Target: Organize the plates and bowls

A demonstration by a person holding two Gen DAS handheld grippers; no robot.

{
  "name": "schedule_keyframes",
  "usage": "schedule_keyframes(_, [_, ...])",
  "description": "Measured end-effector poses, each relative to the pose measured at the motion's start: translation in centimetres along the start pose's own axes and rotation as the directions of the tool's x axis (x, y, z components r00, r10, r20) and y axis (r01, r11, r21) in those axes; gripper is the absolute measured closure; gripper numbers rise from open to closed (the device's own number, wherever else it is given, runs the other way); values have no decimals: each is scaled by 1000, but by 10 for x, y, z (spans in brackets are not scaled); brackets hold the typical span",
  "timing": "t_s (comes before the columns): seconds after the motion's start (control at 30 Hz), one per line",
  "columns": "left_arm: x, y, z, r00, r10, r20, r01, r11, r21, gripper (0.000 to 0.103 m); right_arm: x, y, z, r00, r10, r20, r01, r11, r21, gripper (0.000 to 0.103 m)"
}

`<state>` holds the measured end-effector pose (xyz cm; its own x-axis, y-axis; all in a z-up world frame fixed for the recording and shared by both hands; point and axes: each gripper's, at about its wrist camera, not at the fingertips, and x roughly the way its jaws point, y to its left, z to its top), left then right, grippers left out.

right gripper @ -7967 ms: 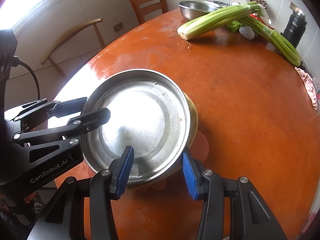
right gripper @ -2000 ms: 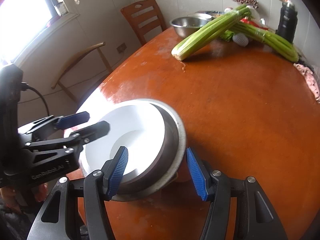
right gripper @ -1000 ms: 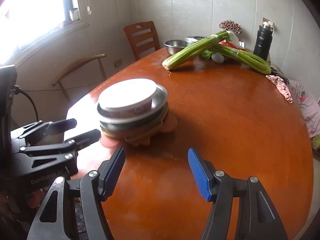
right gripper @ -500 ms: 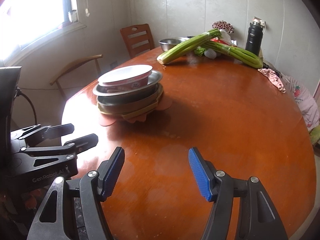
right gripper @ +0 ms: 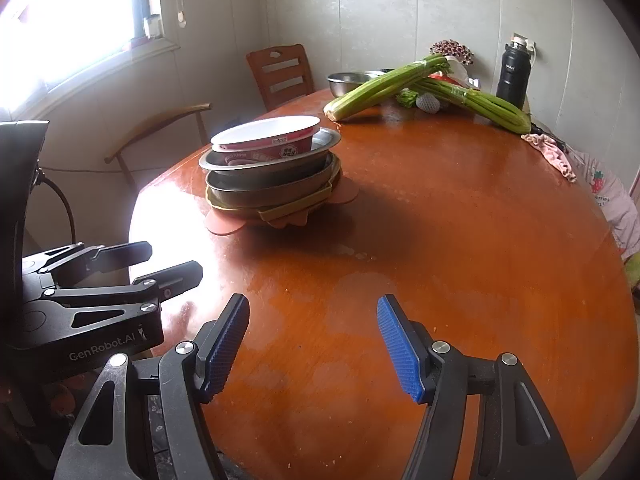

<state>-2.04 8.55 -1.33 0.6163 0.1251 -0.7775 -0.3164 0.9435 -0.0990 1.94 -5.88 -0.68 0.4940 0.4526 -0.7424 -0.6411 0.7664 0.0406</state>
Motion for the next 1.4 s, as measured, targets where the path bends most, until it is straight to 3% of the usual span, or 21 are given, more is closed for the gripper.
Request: schedule_keyframes(1.4, [-6,-3,0,999,38,20,-38,999,0,40,0,-14,-5,1000,12,-16,-11,998,61,35])
